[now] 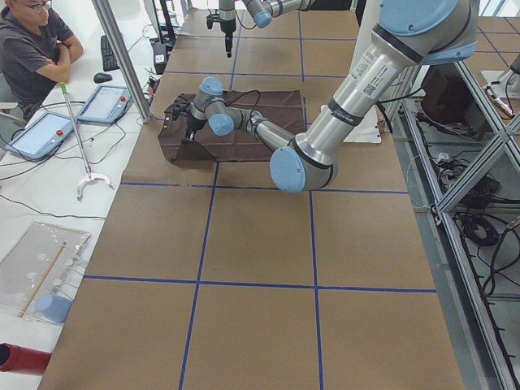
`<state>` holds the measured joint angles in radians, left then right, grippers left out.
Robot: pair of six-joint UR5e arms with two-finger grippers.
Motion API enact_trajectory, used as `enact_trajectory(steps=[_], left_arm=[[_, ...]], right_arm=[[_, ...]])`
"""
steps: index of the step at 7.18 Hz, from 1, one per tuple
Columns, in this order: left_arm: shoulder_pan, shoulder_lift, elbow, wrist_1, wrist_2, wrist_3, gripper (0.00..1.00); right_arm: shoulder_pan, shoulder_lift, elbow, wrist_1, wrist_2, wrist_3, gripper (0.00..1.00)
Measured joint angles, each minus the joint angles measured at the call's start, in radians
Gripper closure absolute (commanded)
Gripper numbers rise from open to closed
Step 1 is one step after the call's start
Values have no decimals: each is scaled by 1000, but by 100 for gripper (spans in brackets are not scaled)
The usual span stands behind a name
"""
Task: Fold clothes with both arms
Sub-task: 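Grasp the sleeve nearest the left gripper and fold it over the body, then release the left gripper while moving the right gripper to the hem corner nearest it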
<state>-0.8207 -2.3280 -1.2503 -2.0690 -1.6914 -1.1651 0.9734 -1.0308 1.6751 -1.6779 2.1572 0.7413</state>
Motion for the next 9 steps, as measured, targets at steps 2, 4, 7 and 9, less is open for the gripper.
enact_trajectory(steps=[2,4,7,9], left_arm=[[39,-93,76,14,4,-91,83],[73,-134,141,-12,10,-126,0],[89,-138,149,-78,3,-129,0],[87,-101,54,-50,-86,-84,0]], right_arm=[[1,-4,17,-1,1,1,0],[1,-10,17,0,1,1,0],[1,-14,14,-1,1,0,0],[-5,-30,34,-2,6,6,0]])
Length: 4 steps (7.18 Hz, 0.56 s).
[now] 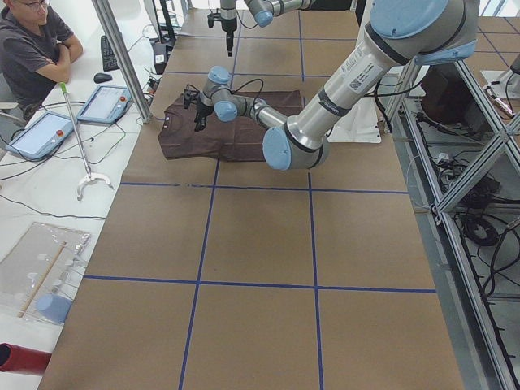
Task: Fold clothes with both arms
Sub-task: 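Release the left gripper while moving the right gripper to the hem corner nearest it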
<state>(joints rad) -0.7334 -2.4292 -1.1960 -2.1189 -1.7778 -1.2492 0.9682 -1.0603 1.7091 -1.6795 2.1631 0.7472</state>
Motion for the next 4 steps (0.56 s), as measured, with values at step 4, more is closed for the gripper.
enact_trajectory(steps=[4], left_arm=[[-2,291,-509,242,-124,185,0]], right_arm=[[-136,-172,225,37,-10,247,0]])
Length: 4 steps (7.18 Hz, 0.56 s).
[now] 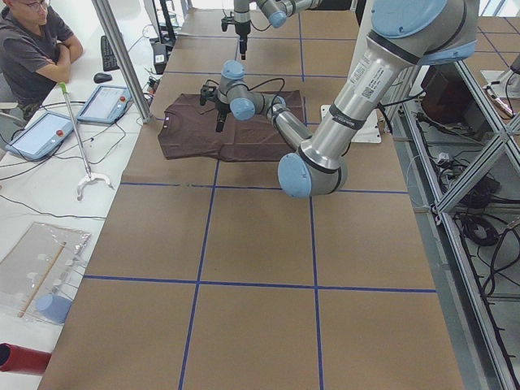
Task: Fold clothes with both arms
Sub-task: 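Release the left gripper while moving the right gripper to the hem corner nearest it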
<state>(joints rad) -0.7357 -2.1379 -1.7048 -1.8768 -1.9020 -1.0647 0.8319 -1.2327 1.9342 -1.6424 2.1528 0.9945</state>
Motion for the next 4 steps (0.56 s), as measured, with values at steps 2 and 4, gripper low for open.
enact_trajectory(steps=[2,4], left_arm=[[1,76,-116,20,-5,4,0],[4,125,-201,25,-3,2,0]], right_arm=[[-151,-176,55,279,-104,222,0],[-352,-281,65,445,-291,409,1]])
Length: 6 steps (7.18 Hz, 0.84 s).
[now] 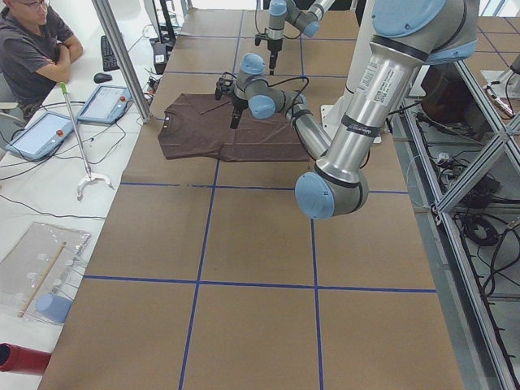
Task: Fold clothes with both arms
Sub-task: 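Release the left gripper while moving the right gripper to the hem corner nearest it, then move the left gripper to the hem corner nearest it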
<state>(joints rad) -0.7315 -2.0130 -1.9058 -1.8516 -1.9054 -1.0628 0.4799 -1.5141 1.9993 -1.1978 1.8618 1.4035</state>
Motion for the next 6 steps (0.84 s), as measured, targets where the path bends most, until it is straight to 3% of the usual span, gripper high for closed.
enact_trajectory(steps=[3,6], left_arm=[[4,13,-40,2,1,0,0],[4,10,-50,3,0,-2,0]], right_arm=[[-170,87,21,-190,-99,112,1],[-222,114,8,-227,-112,117,0]])
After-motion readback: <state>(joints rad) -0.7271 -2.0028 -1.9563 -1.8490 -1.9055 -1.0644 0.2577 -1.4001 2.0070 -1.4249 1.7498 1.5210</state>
